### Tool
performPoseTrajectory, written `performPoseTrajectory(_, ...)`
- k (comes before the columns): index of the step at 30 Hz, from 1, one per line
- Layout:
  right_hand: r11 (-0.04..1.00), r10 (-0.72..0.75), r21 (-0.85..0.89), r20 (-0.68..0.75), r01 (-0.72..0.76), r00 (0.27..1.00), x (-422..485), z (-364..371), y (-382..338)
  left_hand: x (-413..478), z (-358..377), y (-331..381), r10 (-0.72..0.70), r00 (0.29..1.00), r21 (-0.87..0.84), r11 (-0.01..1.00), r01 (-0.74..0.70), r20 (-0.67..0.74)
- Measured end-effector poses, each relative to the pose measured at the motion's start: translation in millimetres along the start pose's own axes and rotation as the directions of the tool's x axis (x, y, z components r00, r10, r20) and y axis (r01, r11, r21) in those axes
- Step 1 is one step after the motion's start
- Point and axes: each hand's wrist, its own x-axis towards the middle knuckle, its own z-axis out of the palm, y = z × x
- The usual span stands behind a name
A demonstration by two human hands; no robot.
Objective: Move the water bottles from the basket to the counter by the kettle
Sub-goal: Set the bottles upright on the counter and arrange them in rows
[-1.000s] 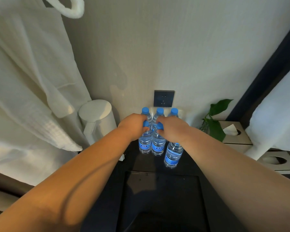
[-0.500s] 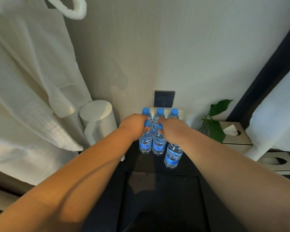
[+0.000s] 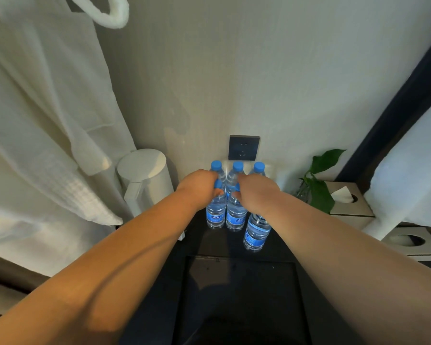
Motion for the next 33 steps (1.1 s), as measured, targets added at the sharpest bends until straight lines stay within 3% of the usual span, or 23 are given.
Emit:
performPoseTrajectory(4, 0.999, 0.045, -0.025, -0.018, -0.045, 0.999, 0.0, -0.9, -4.5, 1.6, -1.3, 0.1, 0.002, 1.0, -0.012, 1.0, -0.002, 0.007)
performPoseTrajectory(33, 0.995, -0.018, 0.098, -0.037, 0.022, 0.999, 13.8, 8.4, 3.3, 16.7, 6.8, -7.7, -0.024, 0.999, -0.007, 1.0, 0.023, -0.024)
